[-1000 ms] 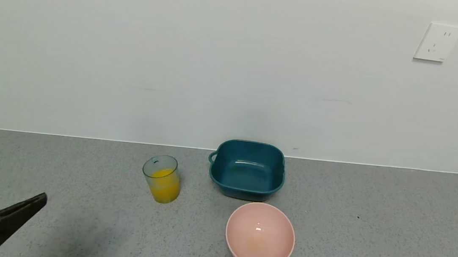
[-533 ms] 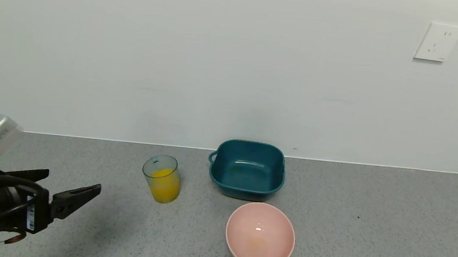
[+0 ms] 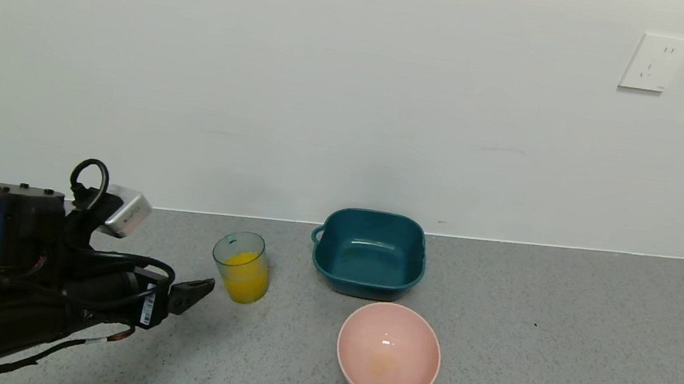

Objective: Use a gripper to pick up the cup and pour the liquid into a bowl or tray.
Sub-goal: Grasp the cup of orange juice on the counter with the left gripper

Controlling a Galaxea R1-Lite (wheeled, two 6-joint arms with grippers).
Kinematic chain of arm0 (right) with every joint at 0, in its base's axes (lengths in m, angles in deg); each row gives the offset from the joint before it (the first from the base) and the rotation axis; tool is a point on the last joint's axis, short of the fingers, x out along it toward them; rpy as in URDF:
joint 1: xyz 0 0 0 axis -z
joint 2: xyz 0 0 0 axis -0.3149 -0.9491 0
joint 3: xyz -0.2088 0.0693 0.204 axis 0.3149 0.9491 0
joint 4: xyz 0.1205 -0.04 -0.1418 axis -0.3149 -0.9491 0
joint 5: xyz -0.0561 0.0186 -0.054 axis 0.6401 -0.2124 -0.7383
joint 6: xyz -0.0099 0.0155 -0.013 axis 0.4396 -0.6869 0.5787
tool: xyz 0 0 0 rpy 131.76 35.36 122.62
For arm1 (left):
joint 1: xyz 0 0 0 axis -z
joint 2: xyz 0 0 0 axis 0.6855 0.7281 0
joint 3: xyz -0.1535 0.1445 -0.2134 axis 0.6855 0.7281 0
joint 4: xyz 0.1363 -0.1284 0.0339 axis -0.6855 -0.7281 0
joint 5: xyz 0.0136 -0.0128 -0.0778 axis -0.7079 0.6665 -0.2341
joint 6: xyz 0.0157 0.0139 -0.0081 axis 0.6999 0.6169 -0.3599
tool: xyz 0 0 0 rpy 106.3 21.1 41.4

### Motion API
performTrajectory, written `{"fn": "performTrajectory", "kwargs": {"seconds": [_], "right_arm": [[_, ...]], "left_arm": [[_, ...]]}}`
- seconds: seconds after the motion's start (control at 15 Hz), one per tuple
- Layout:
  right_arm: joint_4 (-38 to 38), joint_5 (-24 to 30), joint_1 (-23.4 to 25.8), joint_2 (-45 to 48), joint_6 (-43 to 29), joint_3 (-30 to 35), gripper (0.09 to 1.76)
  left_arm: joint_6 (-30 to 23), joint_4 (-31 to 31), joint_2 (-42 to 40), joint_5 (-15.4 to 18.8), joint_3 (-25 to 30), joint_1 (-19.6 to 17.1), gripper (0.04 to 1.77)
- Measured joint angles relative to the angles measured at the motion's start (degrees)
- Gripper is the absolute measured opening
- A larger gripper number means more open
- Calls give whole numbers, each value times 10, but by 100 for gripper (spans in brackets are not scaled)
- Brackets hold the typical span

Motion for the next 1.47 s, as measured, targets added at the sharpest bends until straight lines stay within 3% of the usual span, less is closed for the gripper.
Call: {"fn": "performTrajectory", "kwargs": {"seconds": [0.47, 0.87, 1.47], "right_arm": [[0, 0, 0, 0, 0, 0, 171], [0, 0, 0, 0, 0, 0, 171], [0, 0, 0, 0, 0, 0, 171]], "left_arm": [[-1, 132, 122, -12, 1, 13, 172], [-14, 304, 243, -36, 7, 13, 172], [-22, 347, 345, -37, -21, 16, 172]]}}
